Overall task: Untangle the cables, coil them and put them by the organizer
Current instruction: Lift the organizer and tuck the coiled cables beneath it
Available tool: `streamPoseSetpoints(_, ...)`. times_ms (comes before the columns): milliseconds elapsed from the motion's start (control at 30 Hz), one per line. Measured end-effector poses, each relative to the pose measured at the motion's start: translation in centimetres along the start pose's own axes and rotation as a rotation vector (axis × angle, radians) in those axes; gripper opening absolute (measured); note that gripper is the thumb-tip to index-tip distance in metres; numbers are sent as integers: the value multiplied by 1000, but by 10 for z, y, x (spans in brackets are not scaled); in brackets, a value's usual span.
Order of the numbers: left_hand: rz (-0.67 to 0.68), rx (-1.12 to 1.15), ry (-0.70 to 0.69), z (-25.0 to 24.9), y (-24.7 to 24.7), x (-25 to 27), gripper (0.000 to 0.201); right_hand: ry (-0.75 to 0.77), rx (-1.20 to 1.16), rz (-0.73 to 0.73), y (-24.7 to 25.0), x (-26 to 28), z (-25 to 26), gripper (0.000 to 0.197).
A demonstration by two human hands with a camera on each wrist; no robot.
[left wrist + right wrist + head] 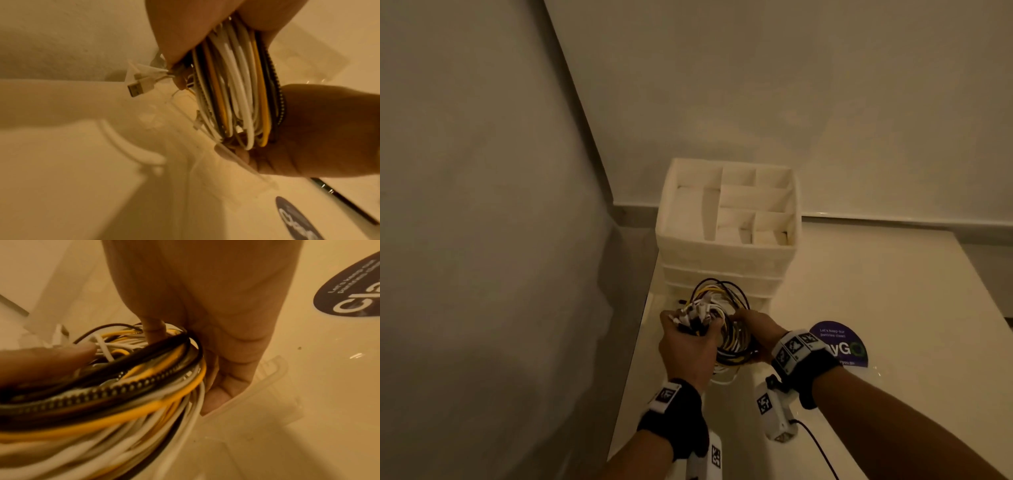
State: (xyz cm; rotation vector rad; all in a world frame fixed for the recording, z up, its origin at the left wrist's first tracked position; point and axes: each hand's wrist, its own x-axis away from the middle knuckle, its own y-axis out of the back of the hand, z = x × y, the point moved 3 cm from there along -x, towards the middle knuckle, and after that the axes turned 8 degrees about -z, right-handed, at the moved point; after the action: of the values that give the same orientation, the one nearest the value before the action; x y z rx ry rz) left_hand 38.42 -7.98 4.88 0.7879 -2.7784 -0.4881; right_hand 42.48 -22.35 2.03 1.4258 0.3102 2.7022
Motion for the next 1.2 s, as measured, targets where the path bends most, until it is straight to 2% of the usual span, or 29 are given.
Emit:
streamPoseSetpoints(133,27,-63,-114,-3,-4,-6,45,-10,75,-28,-3,-3,-1,22)
streamPoseSetpoints(233,96,-156,-224,-7,-7,-8,45,-39,194,-7,-6,1,-6,27)
streamPoseSetpoints(367,191,-4,-278,4,-6,-10,44,15,337,11,-6,5,-6,27)
streamPoseSetpoints(433,219,55,-217,17,-7,-16,44,24,418,3,-6,4,-6,33)
streamPoseSetpoints(533,307,62,-5,41,-19,-30,43,47,494,-15,-4,4,-8,27)
streamPoseSetpoints(600,344,64,194,61,-28,-35,63,45,526,-86,-3,1,-12,26)
streamPoseSetpoints(667,345,49,288,71,-33,-38,67,52,465,-206,-1,-8,-18,44)
streamPoseSetpoints(733,328,48,316,65,-35,-37,48,38,367,-235,3,-13,-24,60)
streamPoseSetpoints(800,294,67,367,63,-36,-37,28,31,313,-208,4,-9,-28,61)
streamPoseSetpoints(867,225,90,432,66,-38,-37,30,162,309,-243,4,-4,-30,60)
streamPoseSetpoints(933,158,105,488,70,-42,-36,40,386,388,-310,2,1,-32,67)
streamPoseSetpoints(1000,100,44,448,71,-41,-32,44,537,470,-327,-2,9,-35,71)
streamPoseSetpoints(1100,-3,21,380,71,-39,-28,42,650,596,-323,-5,11,-43,70)
streamPoseSetpoints(1133,-6,25,384,71,-40,-29,41,661,648,-298,-6,8,-48,73)
streamPoseSetpoints(1200,77,24,411,70,-44,-35,38,650,702,-270,-9,8,-58,75)
